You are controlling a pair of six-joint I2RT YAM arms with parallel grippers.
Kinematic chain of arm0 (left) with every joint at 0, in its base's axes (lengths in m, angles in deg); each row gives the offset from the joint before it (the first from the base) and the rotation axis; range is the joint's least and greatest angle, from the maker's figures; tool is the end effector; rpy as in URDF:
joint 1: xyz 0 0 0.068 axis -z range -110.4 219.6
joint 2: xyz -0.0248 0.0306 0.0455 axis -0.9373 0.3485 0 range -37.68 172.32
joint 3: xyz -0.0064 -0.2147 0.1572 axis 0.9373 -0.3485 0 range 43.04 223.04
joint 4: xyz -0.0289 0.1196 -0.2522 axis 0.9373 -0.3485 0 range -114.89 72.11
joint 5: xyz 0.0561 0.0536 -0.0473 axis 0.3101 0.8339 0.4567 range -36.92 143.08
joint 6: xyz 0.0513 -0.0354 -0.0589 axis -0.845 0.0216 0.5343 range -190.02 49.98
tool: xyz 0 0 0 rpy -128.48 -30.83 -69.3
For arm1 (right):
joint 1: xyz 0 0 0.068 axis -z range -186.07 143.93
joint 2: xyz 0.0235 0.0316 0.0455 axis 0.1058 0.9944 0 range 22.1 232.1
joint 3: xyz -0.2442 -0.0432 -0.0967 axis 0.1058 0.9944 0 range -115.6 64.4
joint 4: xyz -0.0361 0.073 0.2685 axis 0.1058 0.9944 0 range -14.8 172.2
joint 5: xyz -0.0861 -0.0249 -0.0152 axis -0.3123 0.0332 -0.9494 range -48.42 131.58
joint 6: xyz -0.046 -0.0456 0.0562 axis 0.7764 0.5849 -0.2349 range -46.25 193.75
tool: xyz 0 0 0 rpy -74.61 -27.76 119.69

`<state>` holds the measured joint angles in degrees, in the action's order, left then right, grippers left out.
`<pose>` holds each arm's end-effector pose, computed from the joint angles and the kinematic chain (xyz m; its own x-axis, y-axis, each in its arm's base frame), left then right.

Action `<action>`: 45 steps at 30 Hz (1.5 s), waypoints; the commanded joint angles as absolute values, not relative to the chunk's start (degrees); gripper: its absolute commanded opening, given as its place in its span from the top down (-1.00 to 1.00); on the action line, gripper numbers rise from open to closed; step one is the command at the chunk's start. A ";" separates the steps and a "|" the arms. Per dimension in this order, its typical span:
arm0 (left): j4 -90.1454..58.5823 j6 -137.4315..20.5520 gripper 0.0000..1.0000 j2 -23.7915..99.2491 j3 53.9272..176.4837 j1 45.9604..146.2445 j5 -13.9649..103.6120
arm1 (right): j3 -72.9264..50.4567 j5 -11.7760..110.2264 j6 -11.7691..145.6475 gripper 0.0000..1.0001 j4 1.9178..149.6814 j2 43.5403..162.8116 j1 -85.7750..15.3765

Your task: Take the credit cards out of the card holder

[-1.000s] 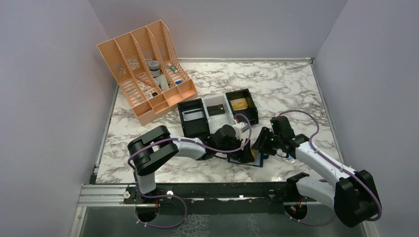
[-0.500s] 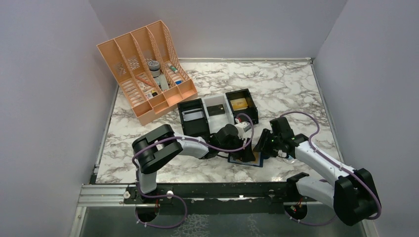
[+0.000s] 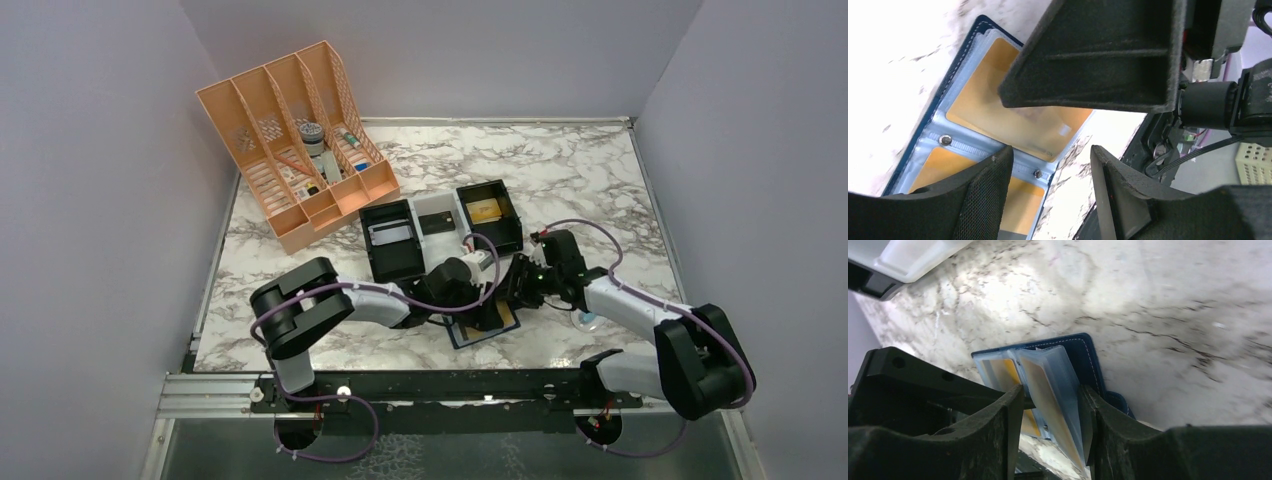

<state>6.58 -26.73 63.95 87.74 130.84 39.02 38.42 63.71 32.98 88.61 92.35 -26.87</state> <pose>0.1721 -0.3518 0.0967 -0.8387 0.1457 -0.5247 0.5137 0.5315 -0.6735 0.2161 0.1125 0.0915 -0.9360 0.2917 -0.1971 0.1243 0.7976 0.5902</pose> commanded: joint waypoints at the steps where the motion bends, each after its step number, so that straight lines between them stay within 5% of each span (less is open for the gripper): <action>1: 2.46 -23.52 -0.23 58.40 83.22 129.68 48.84 | 38.14 70.78 34.29 0.08 83.52 96.48 -28.30; 17: -4.15 -24.58 -0.36 47.50 80.11 126.29 52.14 | 32.14 62.41 40.64 -0.12 91.31 95.95 -29.54; 33: 3.86 -20.45 -0.28 52.55 80.91 126.38 41.66 | 34.03 71.18 43.77 0.55 88.19 94.08 -29.54; 45: 8.40 -16.58 -0.03 55.89 79.76 126.38 40.67 | 39.01 65.77 41.27 0.75 85.53 99.33 -29.54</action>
